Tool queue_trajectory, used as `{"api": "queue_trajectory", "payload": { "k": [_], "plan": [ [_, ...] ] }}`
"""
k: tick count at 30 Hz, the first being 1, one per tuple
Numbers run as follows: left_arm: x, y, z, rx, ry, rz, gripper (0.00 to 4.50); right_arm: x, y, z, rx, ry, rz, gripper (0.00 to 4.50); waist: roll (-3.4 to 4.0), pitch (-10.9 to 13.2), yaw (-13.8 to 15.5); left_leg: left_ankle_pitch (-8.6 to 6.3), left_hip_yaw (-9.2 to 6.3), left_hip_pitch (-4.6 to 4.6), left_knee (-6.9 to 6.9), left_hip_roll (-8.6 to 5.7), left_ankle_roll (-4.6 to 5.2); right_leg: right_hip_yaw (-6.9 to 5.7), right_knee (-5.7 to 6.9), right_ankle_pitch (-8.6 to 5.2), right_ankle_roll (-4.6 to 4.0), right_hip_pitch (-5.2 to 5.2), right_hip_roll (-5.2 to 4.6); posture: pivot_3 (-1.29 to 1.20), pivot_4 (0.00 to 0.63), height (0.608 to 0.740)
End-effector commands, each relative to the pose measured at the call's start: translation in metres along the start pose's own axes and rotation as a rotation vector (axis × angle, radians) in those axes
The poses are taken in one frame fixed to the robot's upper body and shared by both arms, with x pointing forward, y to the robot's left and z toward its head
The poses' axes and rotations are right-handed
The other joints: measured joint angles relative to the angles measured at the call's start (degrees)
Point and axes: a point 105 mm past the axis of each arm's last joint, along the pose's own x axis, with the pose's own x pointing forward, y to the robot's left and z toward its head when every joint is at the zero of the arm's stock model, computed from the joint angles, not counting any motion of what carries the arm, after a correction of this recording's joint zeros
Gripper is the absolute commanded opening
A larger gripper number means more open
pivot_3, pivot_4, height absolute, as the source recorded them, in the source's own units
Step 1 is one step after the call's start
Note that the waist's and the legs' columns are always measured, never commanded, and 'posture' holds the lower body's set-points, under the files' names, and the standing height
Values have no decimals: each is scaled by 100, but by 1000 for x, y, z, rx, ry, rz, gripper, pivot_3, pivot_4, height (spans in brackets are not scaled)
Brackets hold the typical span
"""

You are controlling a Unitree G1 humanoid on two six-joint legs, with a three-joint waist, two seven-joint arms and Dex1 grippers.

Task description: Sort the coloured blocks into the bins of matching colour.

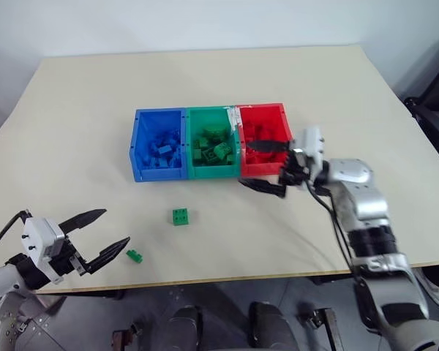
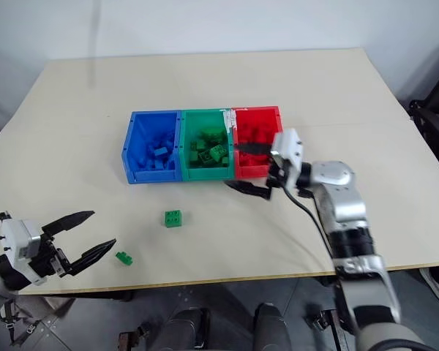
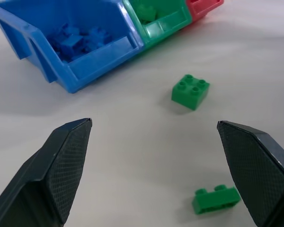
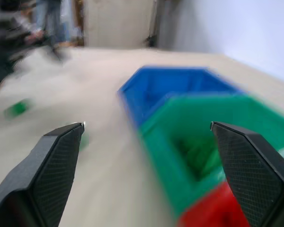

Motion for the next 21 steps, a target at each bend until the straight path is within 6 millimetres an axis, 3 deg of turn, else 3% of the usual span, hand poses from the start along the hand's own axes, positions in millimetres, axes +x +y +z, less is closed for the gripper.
{"api": "queue_trajectory", "payload": {
  "k": [1, 6, 12, 15, 21],
  "plan": [
    [6, 4, 6, 25, -23, -20, 4500, -29, 22, 1, -69, 27, 42, 4477, 0, 0, 1, 0, 5, 0, 0, -2, 0, 3, -2, 0, 0, 0, -1, 0, 150, 740],
    [18, 2, 9, 25, -43, -91, 4500, -63, 39, -14, -19, 88, -55, 4477, 0, 0, -18, 0, 26, 6, 4, -2, 0, 10, -3, 1, 2, 1, 0, 0, 150, 740],
    [23, 16, 6, 36, -22, -83, 4500, -70, 44, -16, 43, 85, -100, 4477, 0, 0, -18, 0, 45, 16, 10, 15, 0, 20, 2, 1, 2, 0, 3, 0, 150, 740],
    [14, 24, 2, 23, 8, -38, 4500, -64, 44, -14, 31, 64, -92, 4477, 0, 0, -10, -1, 45, 15, 10, 15, 1, 23, 1, 2, 3, 0, 3, 0, 150, 740],
    [-31, 28, -17, -10, 142, -23, 4500, -44, 49, -6, 11, 22, 17, 4477, 0, 0, -26, -4, 56, 16, 3, 26, -1, 29, -3, 1, 3, -8, 8, 0, 150, 740]
  ]
}}
